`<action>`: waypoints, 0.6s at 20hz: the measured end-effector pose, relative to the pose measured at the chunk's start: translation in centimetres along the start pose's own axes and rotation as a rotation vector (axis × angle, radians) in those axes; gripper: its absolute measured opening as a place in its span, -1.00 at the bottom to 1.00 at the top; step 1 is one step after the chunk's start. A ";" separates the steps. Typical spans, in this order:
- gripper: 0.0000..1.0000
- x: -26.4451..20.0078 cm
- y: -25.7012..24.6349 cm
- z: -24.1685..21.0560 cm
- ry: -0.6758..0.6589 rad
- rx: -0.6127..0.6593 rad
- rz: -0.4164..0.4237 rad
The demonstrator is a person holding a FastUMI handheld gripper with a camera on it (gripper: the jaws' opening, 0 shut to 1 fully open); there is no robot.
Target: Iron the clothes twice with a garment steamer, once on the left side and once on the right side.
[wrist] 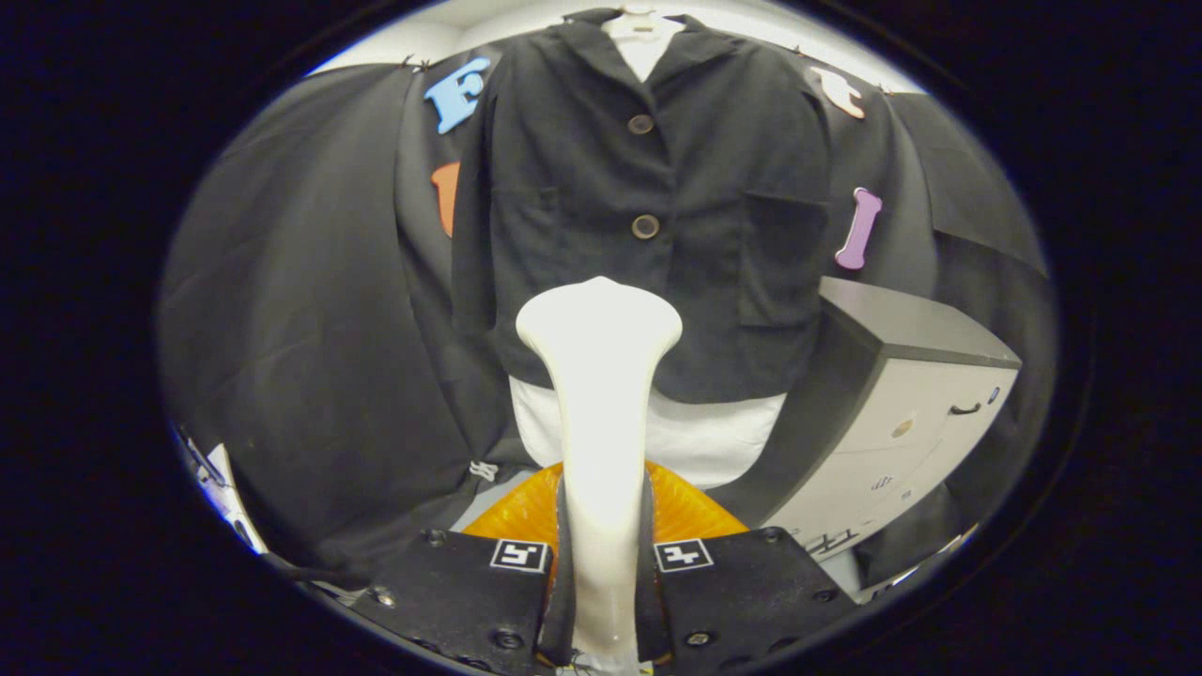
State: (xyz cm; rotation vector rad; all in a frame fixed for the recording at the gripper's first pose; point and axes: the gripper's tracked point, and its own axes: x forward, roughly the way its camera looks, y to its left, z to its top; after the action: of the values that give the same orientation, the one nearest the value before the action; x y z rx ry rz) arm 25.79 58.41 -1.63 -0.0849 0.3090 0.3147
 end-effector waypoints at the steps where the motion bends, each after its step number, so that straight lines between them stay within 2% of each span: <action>1: -0.44 -1.3 -1.4 0.0 -0.022 0.004 0.004; 5: -0.44 -5.9 -7.5 0.3 -0.099 0.043 0.013; 12: -0.43 -15.0 -21.4 -2.9 -0.178 0.091 -0.059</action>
State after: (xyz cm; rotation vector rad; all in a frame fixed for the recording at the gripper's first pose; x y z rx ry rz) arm 18.20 33.36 1.02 0.0239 0.1434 0.2476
